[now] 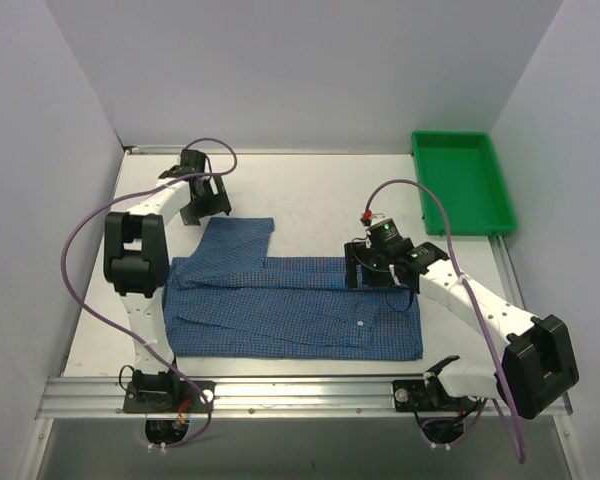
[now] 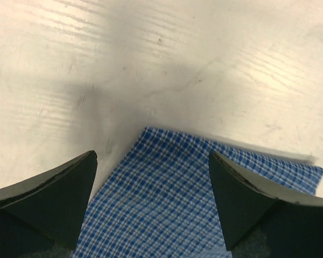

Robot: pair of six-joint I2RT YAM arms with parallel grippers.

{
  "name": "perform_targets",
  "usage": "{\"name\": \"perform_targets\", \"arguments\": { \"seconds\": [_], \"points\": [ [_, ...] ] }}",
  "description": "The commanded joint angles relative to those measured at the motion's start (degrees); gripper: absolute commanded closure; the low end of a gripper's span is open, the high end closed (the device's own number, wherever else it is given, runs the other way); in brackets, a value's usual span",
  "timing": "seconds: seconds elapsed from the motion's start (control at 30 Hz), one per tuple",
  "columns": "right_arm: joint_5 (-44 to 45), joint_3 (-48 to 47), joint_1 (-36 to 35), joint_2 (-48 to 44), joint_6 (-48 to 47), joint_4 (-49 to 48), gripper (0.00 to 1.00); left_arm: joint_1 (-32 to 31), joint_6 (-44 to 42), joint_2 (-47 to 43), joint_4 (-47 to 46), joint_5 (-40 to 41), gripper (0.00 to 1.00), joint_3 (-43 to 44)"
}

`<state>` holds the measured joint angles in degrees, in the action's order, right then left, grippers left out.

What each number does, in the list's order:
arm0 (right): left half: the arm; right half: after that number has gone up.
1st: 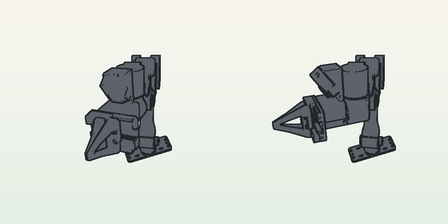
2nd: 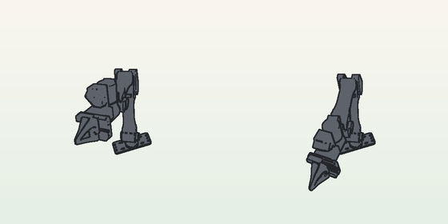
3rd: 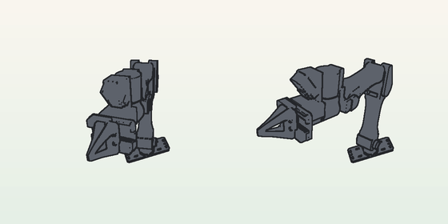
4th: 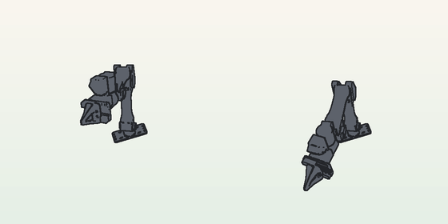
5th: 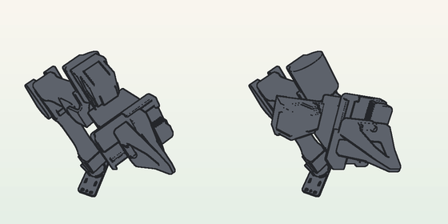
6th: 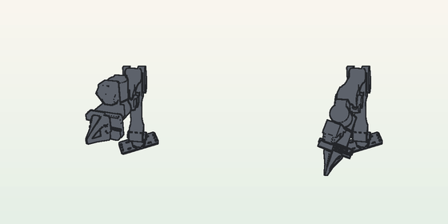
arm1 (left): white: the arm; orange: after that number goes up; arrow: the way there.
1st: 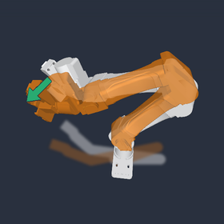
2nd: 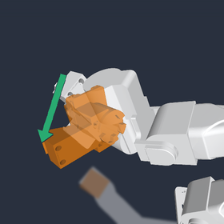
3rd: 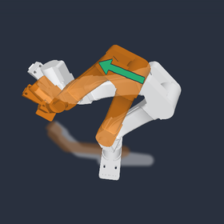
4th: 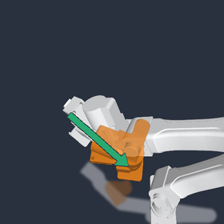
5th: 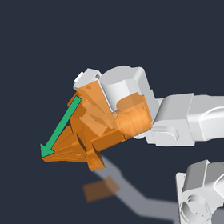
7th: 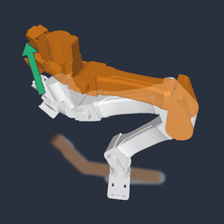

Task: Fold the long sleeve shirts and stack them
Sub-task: Fold the shirt

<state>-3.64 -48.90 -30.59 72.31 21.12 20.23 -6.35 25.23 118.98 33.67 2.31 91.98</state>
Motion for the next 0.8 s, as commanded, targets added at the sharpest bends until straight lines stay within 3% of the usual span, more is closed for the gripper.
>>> {"name": "perform_targets", "arguments": {
  "seconds": [0.0,0.17,0.2,0.3,0.33,0.37,0.57,0.77],
  "points": [
    [1.35,1.09,-1.14,-1.56,-0.29,0.07,0.25,-0.07,0.26,3.61,-1.94,1.21,0.07,3.99],
    [1.79,1.79,-2.10,-1.21,-0.21,-0.45,0.25,-0.33,-0.62,6.53,-2.20,0.95,0.22,4.52],
    [1.79,1.71,-2.11,-1.12,-0.12,-0.45,0.25,-0.42,-0.80,6.96,-2.38,0.34,0.40,4.52],
    [2.06,1.71,-2.46,-1.03,-0.12,-0.45,0.25,-0.68,-1.85,6.80,-2.64,-1.07,0.71,3.64],
    [2.23,1.71,-2.55,-1.21,-0.03,-0.45,0.25,-0.77,-2.20,6.53,-2.73,-1.25,0.92,3.38],
    [2.32,1.71,-2.63,-1.30,0.06,-0.45,0.25,-0.86,-2.90,5.92,-2.65,-1.51,0.99,3.20],
    [3.37,1.27,-3.07,-2.00,0.06,-0.37,0.26,-1.47,-4.49,-4.88,-2.56,-3.80,1.00,-1.18],
    [5.40,1.00,-3.25,-3.67,0.76,-0.37,0.26,-3.40,-4.23,-22.61,-1.33,-5.91,1.00,-11.03]
  ]
}}
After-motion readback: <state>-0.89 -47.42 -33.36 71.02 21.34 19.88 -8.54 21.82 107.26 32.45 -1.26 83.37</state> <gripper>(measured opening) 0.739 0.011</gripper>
